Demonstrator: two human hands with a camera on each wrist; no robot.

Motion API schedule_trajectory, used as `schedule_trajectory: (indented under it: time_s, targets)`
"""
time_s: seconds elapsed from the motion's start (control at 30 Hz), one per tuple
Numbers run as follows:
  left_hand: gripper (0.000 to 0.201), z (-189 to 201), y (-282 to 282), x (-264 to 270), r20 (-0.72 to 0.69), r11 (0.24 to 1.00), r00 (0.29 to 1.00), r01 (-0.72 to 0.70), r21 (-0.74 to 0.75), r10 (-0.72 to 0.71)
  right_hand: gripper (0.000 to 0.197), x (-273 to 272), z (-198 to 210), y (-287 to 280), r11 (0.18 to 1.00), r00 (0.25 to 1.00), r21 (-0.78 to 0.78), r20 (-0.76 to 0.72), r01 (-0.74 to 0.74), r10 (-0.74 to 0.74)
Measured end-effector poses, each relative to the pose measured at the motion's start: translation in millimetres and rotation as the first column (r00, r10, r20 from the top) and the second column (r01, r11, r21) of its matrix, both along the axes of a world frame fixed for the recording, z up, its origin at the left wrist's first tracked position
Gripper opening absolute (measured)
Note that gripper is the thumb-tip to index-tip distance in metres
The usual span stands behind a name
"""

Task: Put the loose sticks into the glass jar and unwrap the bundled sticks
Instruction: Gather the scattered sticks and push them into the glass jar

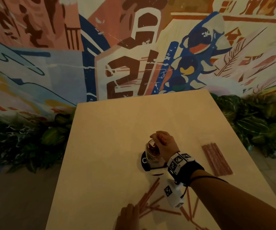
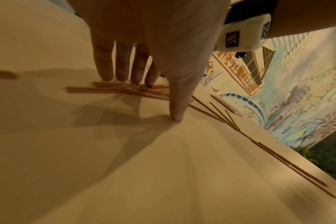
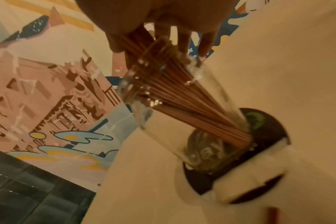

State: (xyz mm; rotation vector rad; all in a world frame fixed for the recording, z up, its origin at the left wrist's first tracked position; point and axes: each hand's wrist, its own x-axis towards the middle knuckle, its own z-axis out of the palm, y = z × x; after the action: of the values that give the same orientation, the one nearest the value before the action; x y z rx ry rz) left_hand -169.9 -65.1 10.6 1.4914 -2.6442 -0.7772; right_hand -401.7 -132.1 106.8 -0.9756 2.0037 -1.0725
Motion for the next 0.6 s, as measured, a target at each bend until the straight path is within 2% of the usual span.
schedule_trajectory:
  time_s: [0.03,0.07,0.1,0.13,0.2,0.27,0.33,0.37,0.43,0.5,0.53,0.6]
  targets:
    - [0.027,0.0,2.1,1.9,0.05,0.999,0.998,0.03,0.028,-0.032,0.014,-2.1,-2.3,3.9,0.999,0.999,0.032,-0.003,-0.036,0.036]
    - [0.051,-5.1,6.5,2.5,0.085,0.994,0.993,0.076,0.083,-0.083,0.023,-4.3,-3.5,8.3,0.996,0.997,0.054,0.008,-0.073,0.072]
    - [0.078,-9.0,9.8,0.4,0.111,0.987,0.989,0.086,0.135,-0.101,0.039,-5.8,-1.8,13.5,0.993,0.994,0.062,0.035,-0.102,0.1]
    - [0.096,-11.5,11.4,-0.1,0.137,0.985,0.987,0.06,0.159,-0.082,0.058,-6.6,1.9,18.3,0.992,0.992,0.045,0.062,-0.117,0.114]
    - [0.112,-15.9,11.8,0.4,0.189,0.991,0.978,0.065,0.121,-0.087,0.091,-4.5,11.9,27.5,0.989,0.989,-0.026,0.003,-0.148,0.148]
    - [0.116,-18.5,14.8,-3.9,0.207,0.991,0.972,0.093,0.094,-0.111,0.1,2.8,19.2,33.1,0.964,0.943,0.016,-0.203,-0.266,0.264]
    - [0.11,-19.8,20.0,-10.1,0.226,0.993,0.97,0.073,0.092,-0.092,0.089,11.0,19.0,34.1,0.893,0.794,0.217,-0.408,-0.396,0.451]
    - [0.102,-19.0,22.5,-14.0,0.218,0.991,0.97,0.084,0.107,-0.106,0.083,13.0,15.8,33.9,0.844,0.706,0.327,-0.463,-0.426,0.536]
    - [0.069,-12.4,20.9,-18.6,0.196,0.978,0.966,0.139,0.155,-0.168,0.078,13.0,7.2,33.2,0.776,0.586,0.468,-0.512,-0.423,0.628]
    - [0.033,-14.6,21.3,-19.1,0.205,0.986,0.966,0.145,0.08,-0.159,0.076,10.1,8.4,34.5,0.773,0.562,0.495,-0.534,-0.398,0.631]
    - [0.027,-12.0,26.9,-21.4,0.214,0.984,0.961,0.166,0.061,-0.175,0.075,8.0,12.4,36.7,0.786,0.58,0.474,-0.534,-0.397,0.615]
    - [0.029,2.7,33.8,-27.5,0.245,0.972,0.941,0.222,0.08,-0.236,0.072,0.3,20.8,45.1,0.846,0.686,0.363,-0.498,-0.39,0.53]
